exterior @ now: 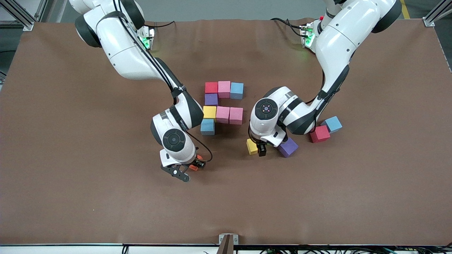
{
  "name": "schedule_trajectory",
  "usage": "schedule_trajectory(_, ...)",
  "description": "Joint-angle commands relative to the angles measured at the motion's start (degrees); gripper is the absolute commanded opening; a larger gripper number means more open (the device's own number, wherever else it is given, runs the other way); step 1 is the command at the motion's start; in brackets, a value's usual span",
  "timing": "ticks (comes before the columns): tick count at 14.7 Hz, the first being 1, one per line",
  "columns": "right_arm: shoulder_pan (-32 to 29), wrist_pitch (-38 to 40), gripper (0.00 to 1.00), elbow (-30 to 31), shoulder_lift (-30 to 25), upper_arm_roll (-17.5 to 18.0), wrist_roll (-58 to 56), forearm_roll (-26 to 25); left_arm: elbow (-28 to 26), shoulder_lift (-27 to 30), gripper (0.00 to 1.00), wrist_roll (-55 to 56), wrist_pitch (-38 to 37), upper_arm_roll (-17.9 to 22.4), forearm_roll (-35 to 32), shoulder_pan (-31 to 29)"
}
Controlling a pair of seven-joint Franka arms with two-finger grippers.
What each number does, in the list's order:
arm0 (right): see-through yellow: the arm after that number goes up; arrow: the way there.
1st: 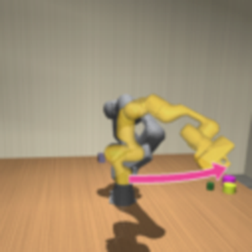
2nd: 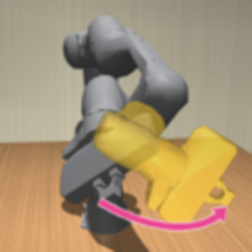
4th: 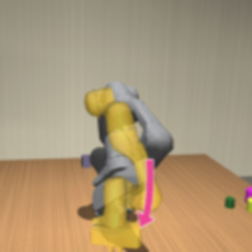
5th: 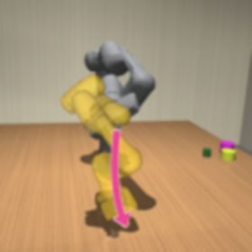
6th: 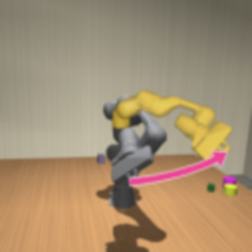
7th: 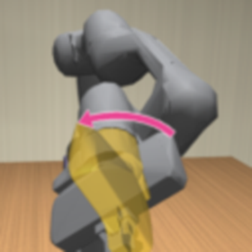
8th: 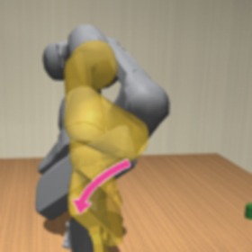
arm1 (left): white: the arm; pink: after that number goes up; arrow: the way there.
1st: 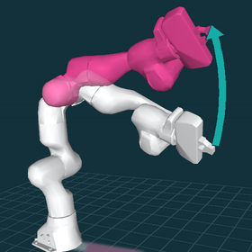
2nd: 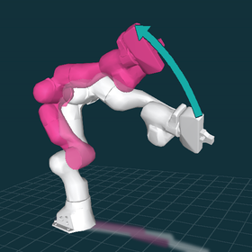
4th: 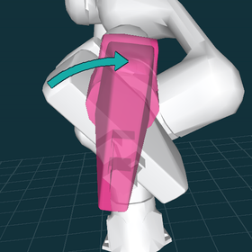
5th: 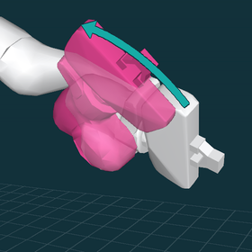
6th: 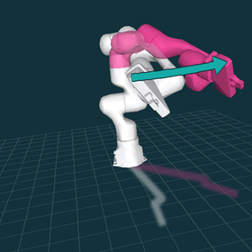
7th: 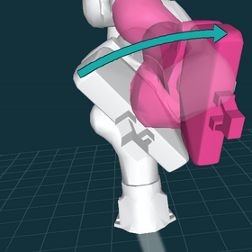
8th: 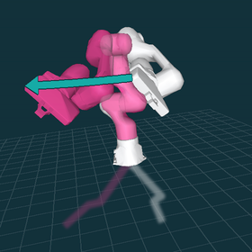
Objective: Arrange 11 blocks into digit 3
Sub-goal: 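Grasp the orange cube with the right gripper while the left gripper grasps yellow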
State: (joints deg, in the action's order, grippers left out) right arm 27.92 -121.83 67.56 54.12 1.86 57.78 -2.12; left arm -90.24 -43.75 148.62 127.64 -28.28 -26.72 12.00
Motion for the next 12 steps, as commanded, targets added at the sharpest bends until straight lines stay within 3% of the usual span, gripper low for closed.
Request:
schedule_trajectory(1,0.47,0.28,0.52,3.90,-3.23,-0.10,-0.03,0.62,0.41,-0.37,1.00,0.35,0.41,0.59,0.53,0.75)
schedule_trajectory(2,0.56,0.28,0.38,4.16,-3.32,-0.10,-0.30,0.54,0.33,-0.37,1.00,0.35,1.20,0.59,0.44,0.75)
schedule_trajectory(3,0.99,0.28,0.33,4.25,-3.49,-0.10,-0.74,0.45,0.24,-0.55,1.00,0.26,1.55,0.59,0.35,0.75)
schedule_trajectory(4,1.26,0.36,0.18,5.12,-4.02,-0.10,-3.18,0.36,0.24,-0.64,1.00,0.26,2.08,0.68,0.35,0.75)
schedule_trajectory(6,1.61,0.28,0.03,7.32,-5.86,-0.10,-5.31,0.36,0.24,-0.81,1.00,0.09,2.52,0.85,0.35,0.66)
schedule_trajectory(12,1.52,-0.51,0.03,9.96,-8.94,2.80,-18.62,0.62,0.33,-1.60,1.00,-0.35,2.96,1.65,0.35,0.83)
